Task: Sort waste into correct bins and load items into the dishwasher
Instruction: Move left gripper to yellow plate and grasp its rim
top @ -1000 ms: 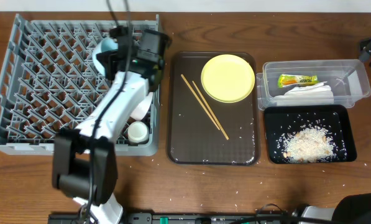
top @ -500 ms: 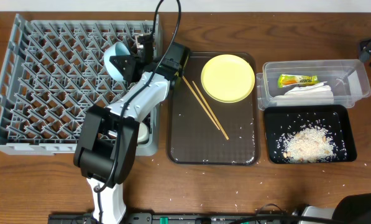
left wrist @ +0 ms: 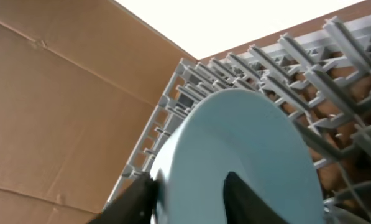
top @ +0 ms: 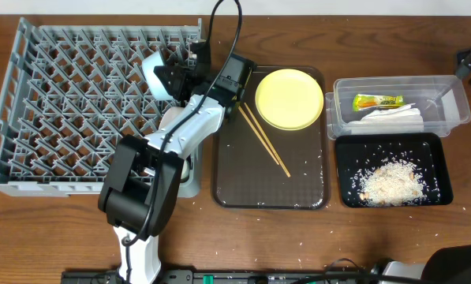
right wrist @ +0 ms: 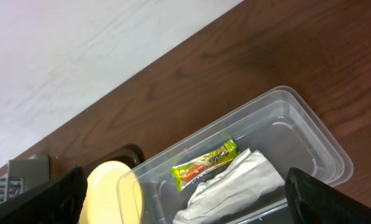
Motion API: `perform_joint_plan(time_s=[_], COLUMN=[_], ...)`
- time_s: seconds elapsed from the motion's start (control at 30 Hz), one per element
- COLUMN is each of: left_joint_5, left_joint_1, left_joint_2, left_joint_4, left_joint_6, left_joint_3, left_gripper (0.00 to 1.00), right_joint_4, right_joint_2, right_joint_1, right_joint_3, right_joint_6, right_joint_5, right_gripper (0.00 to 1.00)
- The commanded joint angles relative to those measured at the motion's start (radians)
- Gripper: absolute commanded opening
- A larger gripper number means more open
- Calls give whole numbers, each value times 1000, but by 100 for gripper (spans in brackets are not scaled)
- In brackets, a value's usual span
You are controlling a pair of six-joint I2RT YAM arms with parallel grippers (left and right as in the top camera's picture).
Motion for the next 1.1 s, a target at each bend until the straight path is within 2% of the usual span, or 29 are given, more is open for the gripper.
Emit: perform_joint_plan(time_s=[0.0,0.1,0.33,0.5,0.57,0.67,0.77,0.83,0.87,0.93,1.0,1.07], left_joint_5=[165,264,350,354,404,577,837,1001,1155,1304,1396,1408], left_joint_1=[8,8,8,5,3,2,4,4,4,3,-5,-16], left_joint_2=[26,26,26,19,0,-62,-159,-216,-249,-259,-242,-212], left_joint_4=[-3,1,13,8,-23,-76,-117,-134,-156,-182,-190,-188], left_joint_6=[0,0,0,0,0,0,-26,-88,-161,-268,-378,-446], left_joint_3=[-3,-3,-3,8,32,73,105,106,106,105,90,74], left_gripper=[43,51,52,65,69,74,79,79,79,79,79,79], right_joint_4=[2,2,2,2,2,2,2,2,2,2,2,2], right_joint_2=[-19,-19,-19,-19,-19,-19,-19,-19,-19,-19,-19,-19], right_joint_1=[-6,-6,-6,-6,-6,-6,-6,-6,-6,-6,-6,-6], right_joint_3=[21,21,21,21,21,21,21,21,21,21,21,21], right_joint_6=[6,6,6,6,6,6,6,6,6,6,6,6], right_joint_5=[-6,-6,-6,-6,-6,-6,-6,-6,-6,-6,-6,-6], right_gripper=[99,99,99,99,99,99,99,99,99,99,99,99])
